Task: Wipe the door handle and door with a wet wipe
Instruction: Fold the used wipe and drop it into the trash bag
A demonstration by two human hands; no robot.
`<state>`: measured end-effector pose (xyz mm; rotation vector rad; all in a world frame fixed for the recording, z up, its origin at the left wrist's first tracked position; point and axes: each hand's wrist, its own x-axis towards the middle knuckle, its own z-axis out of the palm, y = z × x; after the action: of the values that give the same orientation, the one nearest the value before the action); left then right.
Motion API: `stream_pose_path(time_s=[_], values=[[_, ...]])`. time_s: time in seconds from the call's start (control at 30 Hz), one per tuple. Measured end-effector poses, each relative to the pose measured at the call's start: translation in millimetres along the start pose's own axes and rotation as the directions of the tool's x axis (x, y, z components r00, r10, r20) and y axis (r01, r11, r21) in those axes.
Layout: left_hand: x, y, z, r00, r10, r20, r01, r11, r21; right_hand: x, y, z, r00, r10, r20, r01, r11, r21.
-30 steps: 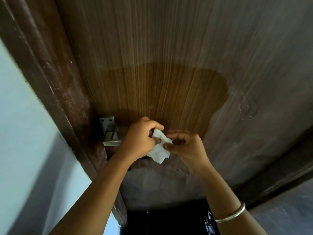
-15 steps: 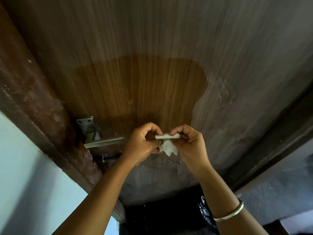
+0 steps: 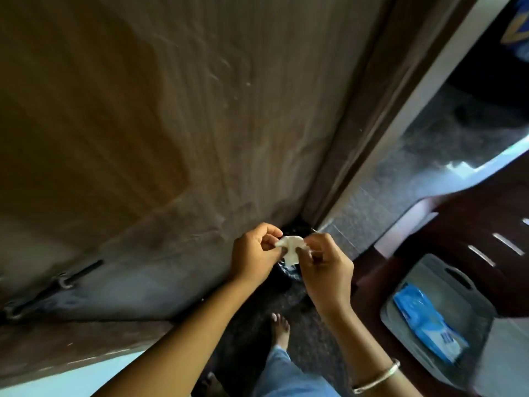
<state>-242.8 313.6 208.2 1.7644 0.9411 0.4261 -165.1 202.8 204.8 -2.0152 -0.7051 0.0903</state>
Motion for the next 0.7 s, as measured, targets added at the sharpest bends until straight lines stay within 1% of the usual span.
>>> stream_pose_path(time_s=[0.07,0.13,0.23,0.27,0.3,0.33,0.37,0.4,0.43,0.47,0.5,0.57,0.63,0.7], values=[[15.2,-7.2,36.7,1.0,-0.011,0.003,0.011,1.0,0.026,6.7,30.3,-4.5,0.997,-0.044,-0.062,0.039,0.996,-0.077],[28.6,-13.4,68.2,1.0,-0.008,0.01,0.008,0.999,0.044,15.4,54.9,-8.0,0.994,-0.059,-0.089,0.045,0.988,-0.146],[52.4,-25.8,115.5,1.0,0.015,0.021,-0.016,0.999,0.044,34.9,98.1,-7.2,0.994,-0.028,-0.109,0.006,0.979,-0.205],[61.8,-31.5,129.9,0.998,0.008,0.06,-0.011,0.999,0.053,41.9,112.9,-4.5,0.996,0.004,-0.088,-0.023,0.975,-0.222],[70.7,-36.3,141.2,0.992,-0.012,0.123,0.002,0.997,0.082,48.7,126.4,0.0,0.998,0.052,-0.03,-0.058,0.968,-0.244],[80.4,-41.8,152.4,0.977,-0.054,0.207,0.026,0.991,0.133,56.0,142.7,5.5,0.989,0.133,0.067,-0.108,0.951,-0.289],[89.0,-47.4,161.0,0.95,-0.121,0.287,0.068,0.98,0.186,61.8,157.8,11.0,0.952,0.242,0.188,-0.165,0.922,-0.352],[95.8,-53.5,166.8,0.916,-0.195,0.351,0.116,0.965,0.234,66.1,171.2,15.3,0.893,0.346,0.287,-0.216,0.89,-0.401],[100.7,-60.3,170.4,0.878,-0.271,0.395,0.169,0.947,0.274,70.1,182.0,18.2,0.837,0.424,0.344,-0.261,0.864,-0.431],[103.6,-65.6,170.9,0.841,-0.338,0.422,0.221,0.928,0.301,73.4,189.8,20.2,0.813,0.457,0.361,-0.276,0.848,-0.452],[105.3,-71.8,170.0,0.806,-0.396,0.439,0.283,0.91,0.301,75.7,195.9,21.4,0.807,0.468,0.359,-0.274,0.836,-0.474],[106.6,-79.3,164.8,0.756,-0.469,0.457,0.398,0.883,0.249,78.2,200.7,21.8,0.8,0.479,0.362,-0.252,0.815,-0.523],[106.4,-84.4,159.2,0.743,-0.493,0.452,0.433,0.87,0.237,78.0,202.1,24.9,0.769,0.499,0.399,-0.229,0.798,-0.557],[107.7,-85.0,152.3,0.757,-0.488,0.435,0.406,0.872,0.272,79.0,198.1,31.5,0.739,0.487,0.465,-0.192,0.814,-0.548]])
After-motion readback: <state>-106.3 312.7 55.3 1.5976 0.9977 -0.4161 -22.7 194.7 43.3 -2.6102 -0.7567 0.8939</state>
